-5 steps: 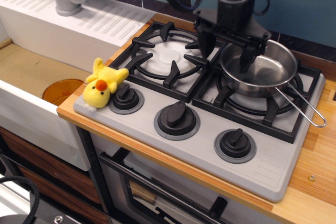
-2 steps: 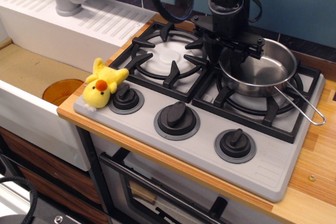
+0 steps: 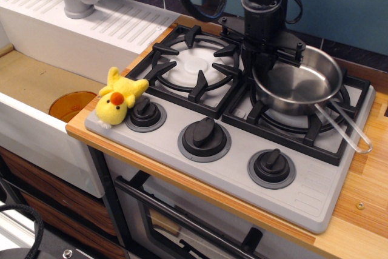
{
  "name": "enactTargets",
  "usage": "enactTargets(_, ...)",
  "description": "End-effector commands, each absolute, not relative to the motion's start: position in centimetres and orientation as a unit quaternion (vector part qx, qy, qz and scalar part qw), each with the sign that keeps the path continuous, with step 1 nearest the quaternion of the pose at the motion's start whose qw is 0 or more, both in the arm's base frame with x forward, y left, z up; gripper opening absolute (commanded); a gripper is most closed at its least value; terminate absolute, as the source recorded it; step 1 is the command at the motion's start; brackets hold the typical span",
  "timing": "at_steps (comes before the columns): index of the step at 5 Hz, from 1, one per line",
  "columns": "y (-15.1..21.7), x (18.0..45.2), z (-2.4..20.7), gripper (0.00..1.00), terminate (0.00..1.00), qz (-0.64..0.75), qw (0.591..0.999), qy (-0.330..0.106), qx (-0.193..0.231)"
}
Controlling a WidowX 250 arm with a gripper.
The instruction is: Put pan on stove and put stuffedduck in pan
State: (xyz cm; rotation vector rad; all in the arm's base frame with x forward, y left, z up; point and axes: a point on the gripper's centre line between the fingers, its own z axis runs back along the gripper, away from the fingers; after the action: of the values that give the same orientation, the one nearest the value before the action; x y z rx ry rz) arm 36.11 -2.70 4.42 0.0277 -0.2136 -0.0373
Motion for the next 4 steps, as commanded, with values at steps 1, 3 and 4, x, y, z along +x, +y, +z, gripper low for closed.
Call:
enactTargets(1,-2.4,36.4,9.3,0.0,0.0,-0.04,0.993,-0.112,-0.001)
enactTargets(3,-1.2,36.0,16.8,0.0,0.0,-0.041,0.996,-0.07,0.045)
enactTargets(4,0.8,36.6,18.6,0.0,0.0,-0.055,0.995,-0.056,0.056)
